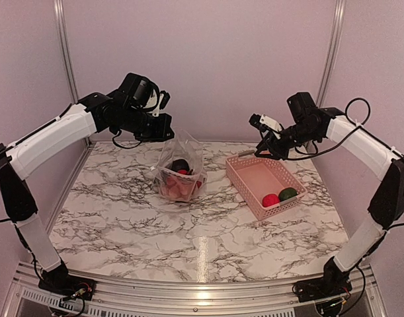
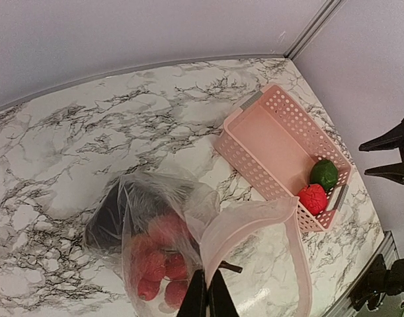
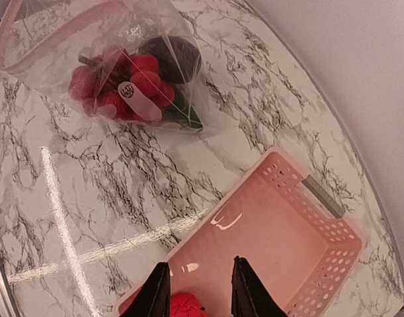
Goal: Place the food in the zip-top bag and seal the zipper
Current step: Adjust the zipper food storage bag at the center of the board, then pick up the fake fruit from the bin.
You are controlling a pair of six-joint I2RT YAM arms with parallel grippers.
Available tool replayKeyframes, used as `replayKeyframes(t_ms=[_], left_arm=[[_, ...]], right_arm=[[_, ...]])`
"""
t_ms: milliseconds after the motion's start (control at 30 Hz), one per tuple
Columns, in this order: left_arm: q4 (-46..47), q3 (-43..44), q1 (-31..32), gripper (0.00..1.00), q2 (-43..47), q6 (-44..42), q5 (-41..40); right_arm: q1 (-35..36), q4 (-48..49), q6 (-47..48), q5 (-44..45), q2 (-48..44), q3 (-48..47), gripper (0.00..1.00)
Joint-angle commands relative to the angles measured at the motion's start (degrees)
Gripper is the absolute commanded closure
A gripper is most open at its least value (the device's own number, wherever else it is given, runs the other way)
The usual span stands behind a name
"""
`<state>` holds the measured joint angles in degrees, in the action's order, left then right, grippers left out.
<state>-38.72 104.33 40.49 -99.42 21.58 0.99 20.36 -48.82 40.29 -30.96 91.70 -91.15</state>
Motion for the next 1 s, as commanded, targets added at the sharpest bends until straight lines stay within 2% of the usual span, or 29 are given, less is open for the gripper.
replayKeyframes(t_ms=[0, 100, 300, 400, 767, 967], left_arm=[[-0.51, -0.67, 0.03, 1.0, -0.91, -0.73, -0.73], [-0.33, -0.86, 0.03, 1.0, -0.85, -0.75, -0.73], [0.26, -2.23, 0.03, 1.0, -0.06, -0.66, -0.73], [0.31, -2.68, 0.03, 1.0, 0.1, -0.81, -0.73], [1.06, -4.24, 0.03, 1.0, 0.41, -0.59, -0.73], [1.36, -5.01, 0.03, 1.0, 0.8, -0.56, -0.73]], right_arm=[[-2.25, -2.93, 1.67, 4.97, -1.02, 4.12, 0.69], [-2.43, -3.1, 1.32, 8.75, 0.38, 6.16, 0.66], [-2.43, -3.97, -1.45, 12.57, 3.82, 7.68, 0.46], [-2.43, -2.97, -2.98, 15.37, 4.73, 9.03, 0.4], [-2.56, -4.37, -6.18, 20.23, 10.0, 10.62, 0.33], [-2.56, -6.45, -6.94, 19.72, 12.19, 11.46, 0.3]])
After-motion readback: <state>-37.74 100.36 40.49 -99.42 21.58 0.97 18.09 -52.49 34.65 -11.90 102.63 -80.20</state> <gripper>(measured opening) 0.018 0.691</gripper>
